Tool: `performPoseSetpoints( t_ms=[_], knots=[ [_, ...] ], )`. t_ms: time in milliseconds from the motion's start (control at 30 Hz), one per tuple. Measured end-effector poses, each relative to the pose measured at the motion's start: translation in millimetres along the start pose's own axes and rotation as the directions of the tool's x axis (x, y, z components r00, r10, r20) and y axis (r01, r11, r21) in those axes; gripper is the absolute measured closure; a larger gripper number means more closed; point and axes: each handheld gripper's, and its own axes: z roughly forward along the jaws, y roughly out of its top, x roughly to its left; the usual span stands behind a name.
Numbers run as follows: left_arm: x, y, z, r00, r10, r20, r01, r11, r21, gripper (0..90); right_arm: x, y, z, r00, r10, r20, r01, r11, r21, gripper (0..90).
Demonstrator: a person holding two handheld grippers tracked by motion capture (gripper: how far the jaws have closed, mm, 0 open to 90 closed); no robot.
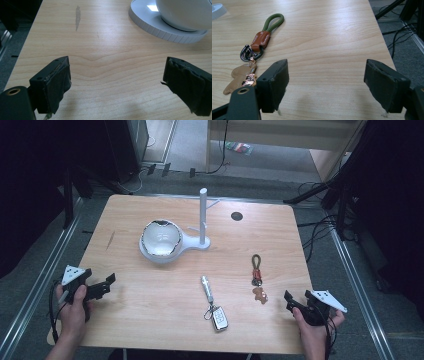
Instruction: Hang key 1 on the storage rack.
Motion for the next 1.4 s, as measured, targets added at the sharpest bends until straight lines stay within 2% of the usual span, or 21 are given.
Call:
performPoseSetpoints(
  t_ms=[167, 333, 533, 633, 833, 933, 1000, 1100, 1233, 1400],
  knots=[
    [1.5, 0.1, -0.1, 1.0000, -0.007, 0.004, 0.007, 1.0000, -0.002, 8.0, 1.8, -0.1, -0.4, 0.9997, -0.023, 0.007, 0.023, 1.000, -0.017, 31.7],
    [2.6, 0.0, -0.5, 0.9998, -0.015, 0.012, 0.015, 0.9999, -0.007, 8.0, 3.9, -0.3, -0.6, 0.9989, -0.042, 0.022, 0.042, 0.999, -0.020, 34.0],
    [2.7, 0.2, -0.2, 0.9998, -0.015, 0.010, 0.015, 0.9999, -0.004, 8.0, 4.2, 0.1, -2.0, 0.9990, -0.033, 0.031, 0.034, 0.999, -0.022, 34.3],
    [2.6, 0.3, -0.2, 0.9998, -0.012, 0.013, 0.012, 0.9999, -0.004, 8.0, 4.8, 4.0, -4.7, 0.9999, -0.008, 0.010, 0.008, 1.000, -0.013, 36.0],
    [2.3, -0.1, -0.6, 0.9998, -0.017, 0.013, 0.017, 0.9998, -0.010, 8.0, 15.7, 13.5, -8.7, 0.9974, -0.069, 0.022, 0.068, 0.997, 0.042, 35.1],
    [1.8, -0.2, -0.5, 0.9999, -0.012, 0.012, 0.012, 0.9999, -0.010, 8.0, 20.1, 18.5, -7.5, 0.9942, -0.103, 0.030, 0.100, 0.992, 0.080, 35.4],
    [1.9, 0.0, -0.5, 0.9999, -0.011, 0.013, 0.011, 0.9999, -0.006, 8.0, 23.3, 21.9, -6.3, 0.9929, -0.119, 0.012, 0.117, 0.988, 0.102, 36.2],
    [2.2, 0.2, -0.3, 0.9998, -0.010, 0.015, 0.010, 1.0000, -0.001, 8.0, 28.5, 26.8, -2.6, 0.9860, -0.167, -0.001, 0.165, 0.975, 0.147, 36.3],
    [2.5, 0.3, -0.1, 0.9998, -0.013, 0.016, 0.013, 0.9999, -0.003, 8.0, 32.4, 36.5, 1.2, 0.9878, -0.152, -0.034, 0.156, 0.970, 0.187, 37.0],
    [2.5, 0.3, 0.0, 0.9998, -0.014, 0.016, 0.014, 0.9999, -0.003, 8.0, 40.3, 48.1, 8.4, 0.9827, -0.178, -0.053, 0.185, 0.949, 0.254, 36.8]
  ],
)
